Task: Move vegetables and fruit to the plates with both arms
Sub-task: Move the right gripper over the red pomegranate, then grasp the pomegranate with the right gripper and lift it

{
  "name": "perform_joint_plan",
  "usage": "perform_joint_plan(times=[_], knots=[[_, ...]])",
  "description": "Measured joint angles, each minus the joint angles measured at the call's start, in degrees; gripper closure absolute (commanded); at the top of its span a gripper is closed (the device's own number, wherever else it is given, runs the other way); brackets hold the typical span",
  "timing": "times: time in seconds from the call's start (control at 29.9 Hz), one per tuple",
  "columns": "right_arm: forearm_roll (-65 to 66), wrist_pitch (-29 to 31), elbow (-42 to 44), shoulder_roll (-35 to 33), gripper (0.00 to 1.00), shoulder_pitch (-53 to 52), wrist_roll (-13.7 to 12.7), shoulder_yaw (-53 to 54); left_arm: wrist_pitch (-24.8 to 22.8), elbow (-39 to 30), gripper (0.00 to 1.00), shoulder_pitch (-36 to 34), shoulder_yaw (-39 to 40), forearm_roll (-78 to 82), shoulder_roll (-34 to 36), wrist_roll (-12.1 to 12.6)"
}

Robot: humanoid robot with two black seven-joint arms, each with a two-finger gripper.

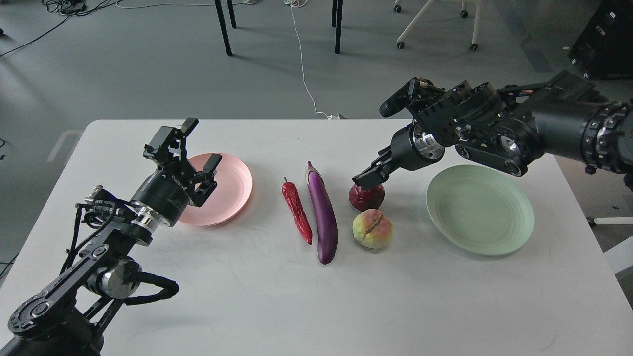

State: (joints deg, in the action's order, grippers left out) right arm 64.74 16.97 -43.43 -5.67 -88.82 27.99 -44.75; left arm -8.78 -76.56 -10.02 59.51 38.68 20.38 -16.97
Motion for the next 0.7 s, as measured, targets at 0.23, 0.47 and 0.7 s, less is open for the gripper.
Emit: perform_joint_plan(times=[0.23,0.47,0.7], knots=[[0.0,-0.7,1.9,3.5,0.03,1.0,0.0,-2.4,0.0,-0.3,0.02,0.2,0.0,0.0,0.5,0.0],[0.0,-3.3,2.7,4.2,0.08,3.5,0.0,-4.6,0.0,-0.7,0.02,0.5,0.0,0.0,0.9,0.0],[-0.1,-5.9,3.1,4.2,0.37,4.8,0.0,-5.1,0.0,-0.7,0.02,0.5,0.0,0.0,1.0,0.0]])
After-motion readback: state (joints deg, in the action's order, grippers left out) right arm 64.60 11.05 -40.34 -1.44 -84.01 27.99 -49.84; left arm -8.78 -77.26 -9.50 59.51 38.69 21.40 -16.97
